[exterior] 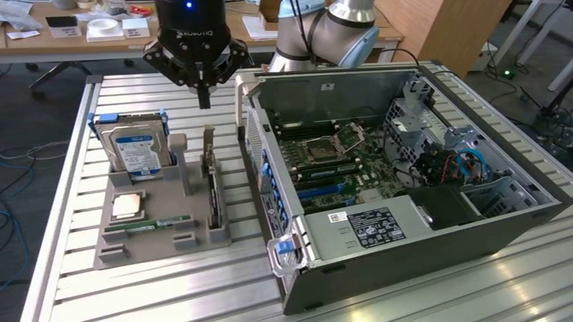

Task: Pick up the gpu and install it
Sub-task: 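Reach for the gpu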

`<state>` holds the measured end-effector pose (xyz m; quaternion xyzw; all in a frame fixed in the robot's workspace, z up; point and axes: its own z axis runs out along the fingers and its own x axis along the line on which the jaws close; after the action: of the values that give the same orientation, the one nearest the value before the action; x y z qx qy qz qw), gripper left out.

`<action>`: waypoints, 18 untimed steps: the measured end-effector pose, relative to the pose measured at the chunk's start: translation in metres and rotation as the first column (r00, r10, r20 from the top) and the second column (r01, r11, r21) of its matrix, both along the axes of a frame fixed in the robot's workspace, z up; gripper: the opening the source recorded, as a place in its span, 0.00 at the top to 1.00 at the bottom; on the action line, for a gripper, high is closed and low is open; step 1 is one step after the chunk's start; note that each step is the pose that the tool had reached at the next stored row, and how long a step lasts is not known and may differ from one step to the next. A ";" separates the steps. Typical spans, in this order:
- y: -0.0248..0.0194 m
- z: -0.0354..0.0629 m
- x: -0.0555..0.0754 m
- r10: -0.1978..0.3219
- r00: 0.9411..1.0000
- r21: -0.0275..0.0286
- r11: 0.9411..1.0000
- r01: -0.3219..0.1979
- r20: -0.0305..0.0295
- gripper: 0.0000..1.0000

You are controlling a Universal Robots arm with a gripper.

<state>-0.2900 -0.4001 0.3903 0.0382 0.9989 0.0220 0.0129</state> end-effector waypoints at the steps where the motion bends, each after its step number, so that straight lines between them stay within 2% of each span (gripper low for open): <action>1: -0.0010 0.0000 0.000 0.000 1.000 0.000 1.000 0.000 0.000 0.89; 18: -0.0262 -0.0001 -0.002 0.000 1.000 0.000 1.000 0.000 0.000 0.89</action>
<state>-0.2919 -0.4263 0.3902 0.0382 0.9989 0.0221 0.0130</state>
